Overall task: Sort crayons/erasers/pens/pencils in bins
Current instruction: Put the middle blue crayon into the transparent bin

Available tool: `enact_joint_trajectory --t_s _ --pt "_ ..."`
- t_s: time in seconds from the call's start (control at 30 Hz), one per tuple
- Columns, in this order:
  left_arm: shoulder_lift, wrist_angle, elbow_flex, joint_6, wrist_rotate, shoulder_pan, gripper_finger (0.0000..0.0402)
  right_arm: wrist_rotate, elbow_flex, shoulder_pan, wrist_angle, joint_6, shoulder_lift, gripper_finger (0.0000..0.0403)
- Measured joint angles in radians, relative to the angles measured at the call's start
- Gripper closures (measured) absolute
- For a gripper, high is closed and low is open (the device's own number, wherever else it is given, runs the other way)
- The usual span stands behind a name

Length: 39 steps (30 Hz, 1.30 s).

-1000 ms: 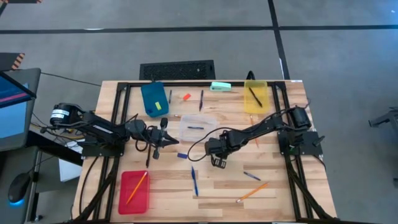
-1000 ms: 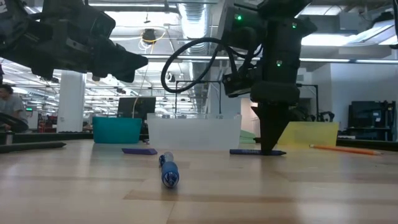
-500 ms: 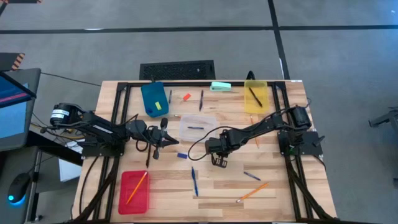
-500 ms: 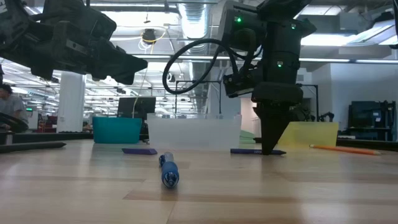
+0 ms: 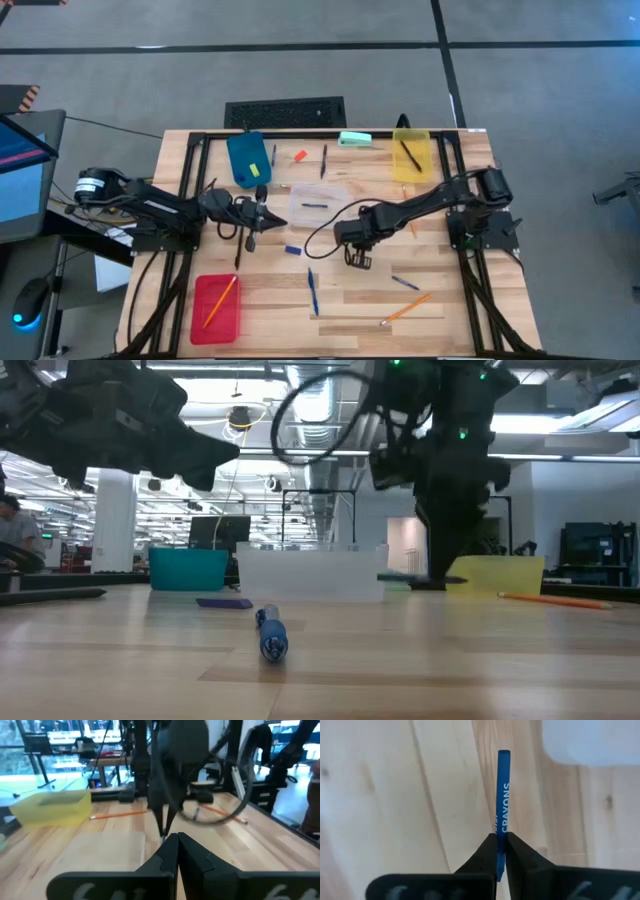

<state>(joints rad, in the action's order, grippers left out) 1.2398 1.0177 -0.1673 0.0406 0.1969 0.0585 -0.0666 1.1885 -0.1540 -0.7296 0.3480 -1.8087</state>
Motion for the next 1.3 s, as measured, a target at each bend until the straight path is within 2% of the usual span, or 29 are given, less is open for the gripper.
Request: enact_joint_trajectory --t_s 0.23,0.4,0.63,0.9,1.03,1.3 --pt "-0.098 -0.101 0.001 0.006 -0.001 0.038 0.0401 0.002 0.000 0.027 0.029 -0.012 0.139 0.0372" --pt "-0.155 -0.144 0.001 0.042 -0.023 0.079 0.0401 0.025 0.001 0.096 0.151 -0.009 0.213 0.0373" --pt "-0.186 -0.220 0.001 0.045 -0.105 0.135 0.0401 0.096 0.002 0.212 0.278 -0.074 0.217 0.0370" --pt "-0.187 -0.202 0.001 0.084 -0.131 0.204 0.0401 0.151 0.002 0.339 0.336 -0.159 0.217 0.0370" --pt "-0.187 -0.186 0.001 0.087 -0.180 0.253 0.0401 0.176 0.002 0.369 0.371 -0.198 0.217 0.0369" --pt "-0.187 -0.178 0.001 0.093 -0.186 0.347 0.0401 0.181 0.012 0.388 0.380 -0.268 0.217 0.0369"
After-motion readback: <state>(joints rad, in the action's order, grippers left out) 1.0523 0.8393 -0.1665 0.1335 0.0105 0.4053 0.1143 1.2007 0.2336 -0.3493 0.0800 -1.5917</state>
